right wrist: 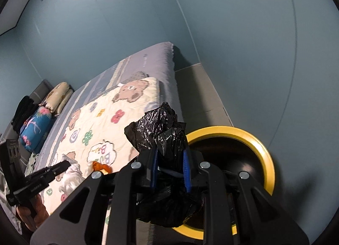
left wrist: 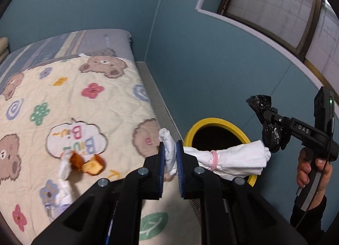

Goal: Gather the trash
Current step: 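Carry tissue and black bag over the bin and release both, then return both tools over the bed toward the next black bag, then grasp the pink cloth with left tool while right tool grasps black bag, then carry pink cloth and black bag over the bin and open both tools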

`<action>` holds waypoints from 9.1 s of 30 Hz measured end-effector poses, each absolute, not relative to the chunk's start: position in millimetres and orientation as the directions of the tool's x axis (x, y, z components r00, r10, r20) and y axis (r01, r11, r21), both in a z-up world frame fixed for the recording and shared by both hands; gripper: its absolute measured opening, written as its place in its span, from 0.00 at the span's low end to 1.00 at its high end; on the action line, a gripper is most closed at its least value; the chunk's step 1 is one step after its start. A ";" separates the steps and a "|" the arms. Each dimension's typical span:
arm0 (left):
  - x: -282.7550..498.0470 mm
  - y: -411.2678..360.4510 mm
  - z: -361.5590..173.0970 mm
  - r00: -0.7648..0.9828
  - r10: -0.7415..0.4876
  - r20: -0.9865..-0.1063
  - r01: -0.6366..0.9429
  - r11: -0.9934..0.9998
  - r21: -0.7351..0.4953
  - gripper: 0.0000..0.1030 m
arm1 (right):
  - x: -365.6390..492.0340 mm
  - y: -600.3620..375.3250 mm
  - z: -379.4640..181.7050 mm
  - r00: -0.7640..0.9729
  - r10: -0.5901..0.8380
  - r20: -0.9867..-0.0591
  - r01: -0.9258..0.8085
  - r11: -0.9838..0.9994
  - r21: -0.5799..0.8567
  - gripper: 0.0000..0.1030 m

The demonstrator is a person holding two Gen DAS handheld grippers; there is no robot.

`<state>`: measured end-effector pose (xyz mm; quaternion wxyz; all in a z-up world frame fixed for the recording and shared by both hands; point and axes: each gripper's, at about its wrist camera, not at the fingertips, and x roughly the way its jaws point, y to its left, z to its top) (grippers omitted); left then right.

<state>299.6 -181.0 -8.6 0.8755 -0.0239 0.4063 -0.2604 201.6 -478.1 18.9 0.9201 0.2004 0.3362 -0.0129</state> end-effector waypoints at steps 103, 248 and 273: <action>190.0 108.8 -122.7 0.574 -0.120 -0.810 -0.054 0.981 -0.184 0.90 | 234.0 -216.7 -76.9 0.581 0.299 -0.757 -0.129 0.952 0.277 0.67; 292.4 -284.8 -58.8 0.430 -0.555 -0.712 0.569 0.779 -0.263 0.14 | 209.4 -506.2 -22.9 0.735 0.072 -0.674 0.217 0.917 0.335 0.40; 304.6 -299.3 -94.1 0.349 -0.580 -0.736 0.530 0.770 -0.355 0.60 | 232.1 -520.3 -52.5 0.685 0.040 -0.727 0.315 0.884 0.345 0.67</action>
